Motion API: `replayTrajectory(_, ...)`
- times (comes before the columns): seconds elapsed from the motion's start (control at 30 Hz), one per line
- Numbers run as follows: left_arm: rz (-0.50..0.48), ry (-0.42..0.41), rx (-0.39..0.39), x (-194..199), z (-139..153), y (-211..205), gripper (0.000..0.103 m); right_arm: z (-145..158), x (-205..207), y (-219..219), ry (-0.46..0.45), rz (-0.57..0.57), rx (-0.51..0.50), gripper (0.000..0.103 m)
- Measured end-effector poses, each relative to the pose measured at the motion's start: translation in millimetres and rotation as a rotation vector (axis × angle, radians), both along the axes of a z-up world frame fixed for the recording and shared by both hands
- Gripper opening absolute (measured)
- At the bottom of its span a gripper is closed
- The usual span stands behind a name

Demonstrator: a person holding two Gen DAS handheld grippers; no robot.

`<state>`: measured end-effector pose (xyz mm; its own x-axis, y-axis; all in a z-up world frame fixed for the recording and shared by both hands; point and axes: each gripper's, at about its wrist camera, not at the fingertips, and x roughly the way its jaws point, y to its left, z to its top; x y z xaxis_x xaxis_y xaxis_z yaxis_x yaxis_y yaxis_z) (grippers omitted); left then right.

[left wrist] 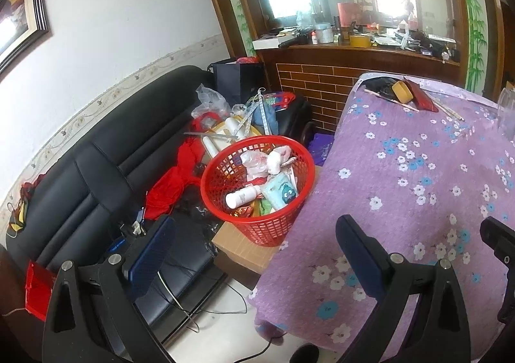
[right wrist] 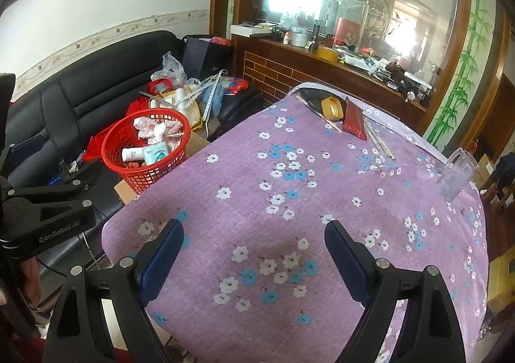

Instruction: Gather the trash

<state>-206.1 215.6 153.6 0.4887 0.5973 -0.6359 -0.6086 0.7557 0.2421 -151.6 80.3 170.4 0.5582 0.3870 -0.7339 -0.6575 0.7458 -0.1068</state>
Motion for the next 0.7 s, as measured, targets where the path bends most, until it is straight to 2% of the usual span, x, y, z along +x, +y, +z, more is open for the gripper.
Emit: replayTrajectory(0.7,0.016,0.005,-0.019,-7.4,-5.6,6.7,0.099,-7.4,-7.7,9.2,0.011,0.020,-0.021,0.092)
